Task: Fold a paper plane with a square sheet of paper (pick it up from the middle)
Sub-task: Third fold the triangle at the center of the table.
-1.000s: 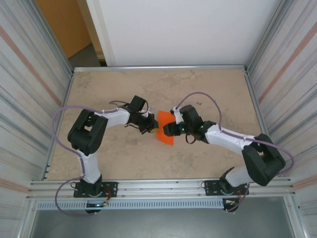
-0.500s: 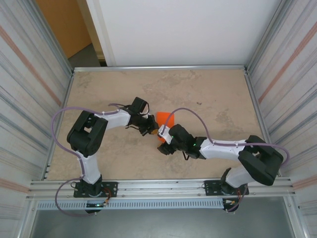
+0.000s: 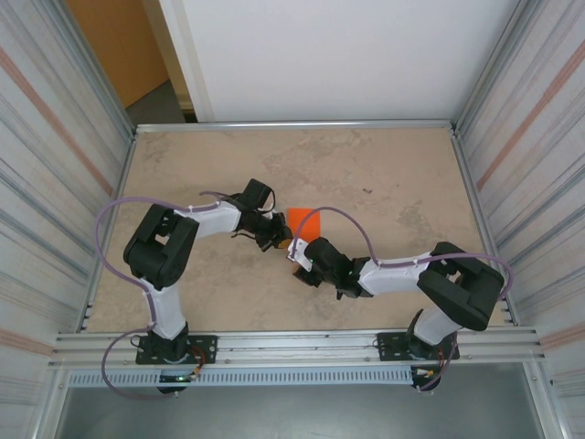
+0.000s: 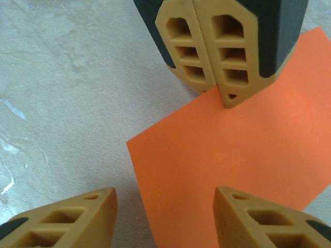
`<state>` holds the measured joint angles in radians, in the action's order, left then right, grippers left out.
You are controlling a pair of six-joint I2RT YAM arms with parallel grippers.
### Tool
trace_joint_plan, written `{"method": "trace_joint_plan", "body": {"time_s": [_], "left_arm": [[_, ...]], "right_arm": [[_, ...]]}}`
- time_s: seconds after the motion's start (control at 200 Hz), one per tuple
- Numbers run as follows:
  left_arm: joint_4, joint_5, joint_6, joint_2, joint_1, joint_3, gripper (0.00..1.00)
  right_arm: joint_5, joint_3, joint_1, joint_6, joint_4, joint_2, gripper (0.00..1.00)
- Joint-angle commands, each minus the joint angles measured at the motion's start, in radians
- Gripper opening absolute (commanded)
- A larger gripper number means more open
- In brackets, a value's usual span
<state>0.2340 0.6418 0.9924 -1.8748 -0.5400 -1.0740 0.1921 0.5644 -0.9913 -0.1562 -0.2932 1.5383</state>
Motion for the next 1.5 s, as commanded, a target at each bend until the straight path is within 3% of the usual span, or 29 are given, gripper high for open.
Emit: {"method": "trace_joint_plan", "body": {"time_s": [0.0, 0.306, 0.491, 0.667, 0.762, 0.892, 1.153, 1.498], "left_arm": [[0.033, -0.007, -0.001, 0.034, -0.009, -0.023, 0.00], [0.036, -0.006, -0.002, 0.032, -0.014, -0.026, 0.00], [0.030, -0.007, 0.005, 0.050, -0.016, -0.024, 0.03], [0.043, -0.025, -0.011, 0.079, 0.013, -0.019, 0.22], [0.032, -0.033, -0.036, 0.121, 0.054, 0.000, 0.32], [0.022, -0.034, -0.121, 0.160, 0.065, -0.035, 0.38], [0.010, -0.014, -0.195, 0.023, 0.017, -0.151, 0.34], [0.158, -0.040, -0.287, -0.198, -0.015, -0.339, 0.21]], "right_arm": [[0.045, -0.001, -0.007, -0.027, -0.033, -0.013, 0.45], [0.014, -0.010, 0.008, -0.008, -0.032, -0.061, 0.30], [-0.069, -0.014, 0.039, 0.025, 0.005, -0.085, 0.13], [-0.174, -0.025, 0.075, 0.072, 0.034, -0.118, 0.00], [-0.259, -0.033, 0.110, 0.112, 0.049, -0.145, 0.00], [-0.375, -0.040, 0.154, 0.164, 0.073, -0.166, 0.00], [-0.491, -0.046, 0.200, 0.254, 0.070, -0.137, 0.00], [-0.537, -0.041, 0.230, 0.312, 0.052, -0.111, 0.00]]}}
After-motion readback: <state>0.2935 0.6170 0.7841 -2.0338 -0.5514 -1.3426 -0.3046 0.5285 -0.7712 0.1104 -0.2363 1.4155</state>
